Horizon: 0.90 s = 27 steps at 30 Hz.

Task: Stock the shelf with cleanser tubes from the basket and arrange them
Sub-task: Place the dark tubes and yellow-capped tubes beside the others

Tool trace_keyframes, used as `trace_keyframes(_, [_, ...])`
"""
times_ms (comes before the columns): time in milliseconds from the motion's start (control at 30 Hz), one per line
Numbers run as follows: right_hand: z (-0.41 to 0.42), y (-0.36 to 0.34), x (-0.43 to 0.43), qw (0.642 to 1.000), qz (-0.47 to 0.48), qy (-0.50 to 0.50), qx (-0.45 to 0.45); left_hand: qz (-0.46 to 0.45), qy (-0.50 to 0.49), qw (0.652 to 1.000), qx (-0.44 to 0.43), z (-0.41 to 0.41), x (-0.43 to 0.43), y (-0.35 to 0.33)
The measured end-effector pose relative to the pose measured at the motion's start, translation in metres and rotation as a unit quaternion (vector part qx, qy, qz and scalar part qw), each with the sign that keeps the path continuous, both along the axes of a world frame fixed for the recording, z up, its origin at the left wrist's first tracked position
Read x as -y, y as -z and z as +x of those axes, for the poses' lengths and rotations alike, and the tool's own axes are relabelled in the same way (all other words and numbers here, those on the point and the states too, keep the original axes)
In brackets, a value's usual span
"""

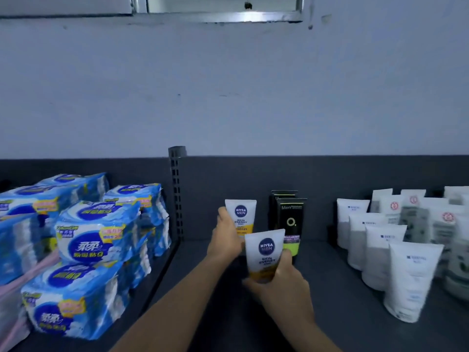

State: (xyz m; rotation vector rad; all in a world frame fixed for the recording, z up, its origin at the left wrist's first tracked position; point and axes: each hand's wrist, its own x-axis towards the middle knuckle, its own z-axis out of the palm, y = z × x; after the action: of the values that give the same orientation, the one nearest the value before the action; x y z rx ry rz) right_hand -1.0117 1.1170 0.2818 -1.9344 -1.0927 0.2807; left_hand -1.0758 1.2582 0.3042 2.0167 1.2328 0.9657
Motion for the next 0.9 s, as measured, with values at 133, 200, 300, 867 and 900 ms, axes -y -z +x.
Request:
trace_keyframes(133, [0.002, 0.005, 0.0, 1.0, 0.013, 0.003, 0.019, -0.059, 0.005, 0.996, 0.073, 0.009, 0.005, -0.004])
trace_keyframes(200, [0.003, 0.007, 0.0, 0.999, 0.018, 0.003, 0.029, -0.08, -0.003, 0.991, 0.11, 0.011, 0.007, -0.006])
trace_keyframes(300, [0.002, 0.008, 0.0, 0.998, 0.025, 0.006, 0.052, -0.054, 0.004, 0.996, 0.076, 0.011, 0.007, -0.006])
trace_keyframes(867, [0.003, 0.004, 0.005, 0.999, 0.029, 0.005, 0.041, 0.017, -0.035, 0.999, -0.024, -0.015, -0.025, 0.006])
trace_keyframes(900, [0.003, 0.001, 0.005, 0.999, 0.02, 0.0, 0.041, 0.027, -0.041, 0.998, -0.029, -0.021, -0.028, 0.007])
